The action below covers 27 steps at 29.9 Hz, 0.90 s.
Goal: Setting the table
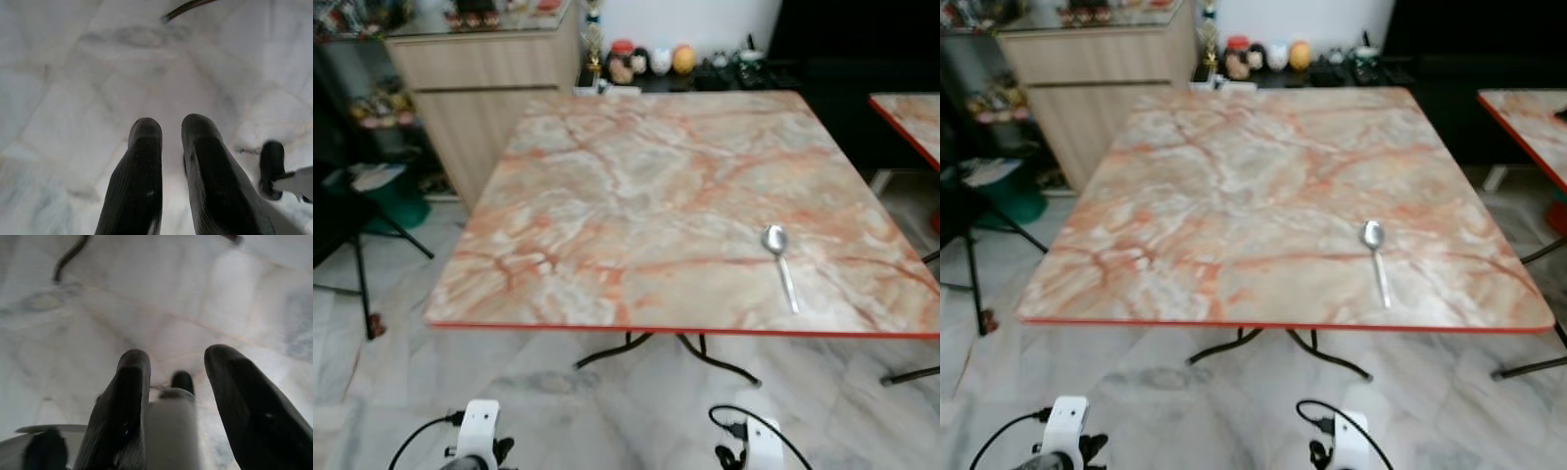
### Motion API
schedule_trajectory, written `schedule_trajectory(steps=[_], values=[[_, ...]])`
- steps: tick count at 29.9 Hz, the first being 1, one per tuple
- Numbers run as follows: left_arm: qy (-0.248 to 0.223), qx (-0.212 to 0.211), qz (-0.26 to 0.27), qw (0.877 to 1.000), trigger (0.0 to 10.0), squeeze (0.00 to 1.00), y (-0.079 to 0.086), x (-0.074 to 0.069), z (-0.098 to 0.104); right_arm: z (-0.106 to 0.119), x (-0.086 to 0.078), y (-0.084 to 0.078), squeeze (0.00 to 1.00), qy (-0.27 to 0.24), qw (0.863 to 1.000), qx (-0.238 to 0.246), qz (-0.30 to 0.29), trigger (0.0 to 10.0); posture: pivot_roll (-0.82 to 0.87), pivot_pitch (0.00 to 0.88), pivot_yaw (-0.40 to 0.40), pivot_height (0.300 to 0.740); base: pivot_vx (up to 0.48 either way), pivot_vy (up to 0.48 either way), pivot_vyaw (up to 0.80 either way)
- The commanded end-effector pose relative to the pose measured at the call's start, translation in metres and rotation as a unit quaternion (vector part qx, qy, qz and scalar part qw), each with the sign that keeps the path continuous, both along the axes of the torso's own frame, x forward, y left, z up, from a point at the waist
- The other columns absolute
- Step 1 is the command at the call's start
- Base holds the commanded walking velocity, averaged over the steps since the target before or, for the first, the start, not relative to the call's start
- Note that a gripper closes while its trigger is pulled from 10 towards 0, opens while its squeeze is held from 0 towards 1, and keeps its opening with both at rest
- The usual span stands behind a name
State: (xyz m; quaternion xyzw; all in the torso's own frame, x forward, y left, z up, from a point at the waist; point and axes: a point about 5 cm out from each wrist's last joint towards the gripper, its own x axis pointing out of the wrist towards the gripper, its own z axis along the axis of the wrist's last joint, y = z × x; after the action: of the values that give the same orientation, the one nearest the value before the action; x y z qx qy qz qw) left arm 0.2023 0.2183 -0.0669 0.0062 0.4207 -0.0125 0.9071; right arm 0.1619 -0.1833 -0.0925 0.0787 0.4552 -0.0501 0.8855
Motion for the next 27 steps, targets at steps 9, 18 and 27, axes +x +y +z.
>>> schedule_trajectory(steps=[9, 18, 27], values=[[-0.002, -0.006, -0.004, 1.000, 10.0, 0.00, -0.004, 0.000, -0.001, 0.003, 0.004, -0.008, 0.00, -0.019, 0.999, -0.025, -0.007, 10.0, 0.00, 0.000, 0.026, 0.740, 0.000, 0.000, 0.00], [0.001, -0.002, -0.008, 1.000, 10.0, 0.00, -0.004, -0.001, -0.001, 0.020, 0.013, -0.022, 0.00, -0.128, 0.986, -0.100, 0.027, 10.0, -0.03, 0.000, 0.031, 0.740, 0.000, 0.000, 0.00], [0.005, 0.002, -0.013, 1.000, 10.0, 0.00, -0.002, -0.002, -0.002, 0.048, 0.003, -0.029, 0.00, -0.255, 0.955, -0.142, 0.047, 10.0, -0.04, 0.000, 0.029, 0.740, 0.000, 0.000, 0.00]])
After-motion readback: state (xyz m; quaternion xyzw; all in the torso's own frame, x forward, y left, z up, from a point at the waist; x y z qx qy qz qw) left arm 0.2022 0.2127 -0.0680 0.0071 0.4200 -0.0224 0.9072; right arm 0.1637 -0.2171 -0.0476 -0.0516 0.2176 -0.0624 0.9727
